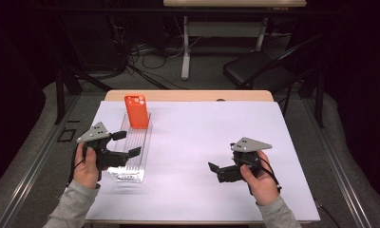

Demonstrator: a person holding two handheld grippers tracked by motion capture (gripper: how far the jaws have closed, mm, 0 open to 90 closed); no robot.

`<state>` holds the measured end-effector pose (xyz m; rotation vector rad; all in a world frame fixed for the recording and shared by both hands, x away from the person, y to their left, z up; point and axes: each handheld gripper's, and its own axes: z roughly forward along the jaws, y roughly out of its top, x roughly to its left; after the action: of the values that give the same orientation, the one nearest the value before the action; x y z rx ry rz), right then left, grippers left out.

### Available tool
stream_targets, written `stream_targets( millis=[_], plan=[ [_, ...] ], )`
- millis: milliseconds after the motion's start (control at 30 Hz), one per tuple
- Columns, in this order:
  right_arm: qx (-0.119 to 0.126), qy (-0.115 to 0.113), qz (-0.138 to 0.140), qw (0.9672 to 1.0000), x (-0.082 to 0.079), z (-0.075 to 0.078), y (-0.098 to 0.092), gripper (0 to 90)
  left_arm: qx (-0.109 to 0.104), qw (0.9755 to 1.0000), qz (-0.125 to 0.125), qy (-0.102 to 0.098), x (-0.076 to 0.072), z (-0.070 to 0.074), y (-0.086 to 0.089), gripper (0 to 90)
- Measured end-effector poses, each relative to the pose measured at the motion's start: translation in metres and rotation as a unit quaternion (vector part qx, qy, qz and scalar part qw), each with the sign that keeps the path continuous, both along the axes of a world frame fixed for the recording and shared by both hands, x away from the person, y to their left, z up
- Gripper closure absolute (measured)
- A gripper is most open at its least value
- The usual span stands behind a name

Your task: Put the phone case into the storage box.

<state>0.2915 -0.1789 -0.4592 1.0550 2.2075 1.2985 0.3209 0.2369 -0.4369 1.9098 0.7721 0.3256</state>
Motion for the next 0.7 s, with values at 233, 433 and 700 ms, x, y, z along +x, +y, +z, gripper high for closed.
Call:
stream_targets(
  millis=[233,433,700],
  plan=[
    [-0.002,-0.006,-0.011,0.9999,-0.013,0.000,-0.020,0.0,-0.002,1.0000,-0.002,-0.002,-0.017,-0.008,0.001,15.4],
    [-0.004,-0.004,-0.024,0.9997,-0.019,-0.005,-0.032,0.0,-0.006,1.0000,0.003,-0.003,-0.028,-0.018,0.008,15.5],
    [-0.006,0.006,-0.050,0.9987,-0.024,-0.020,-0.046,0.0,-0.022,0.9995,0.018,0.014,-0.033,-0.036,0.021,15.5]
  ],
)
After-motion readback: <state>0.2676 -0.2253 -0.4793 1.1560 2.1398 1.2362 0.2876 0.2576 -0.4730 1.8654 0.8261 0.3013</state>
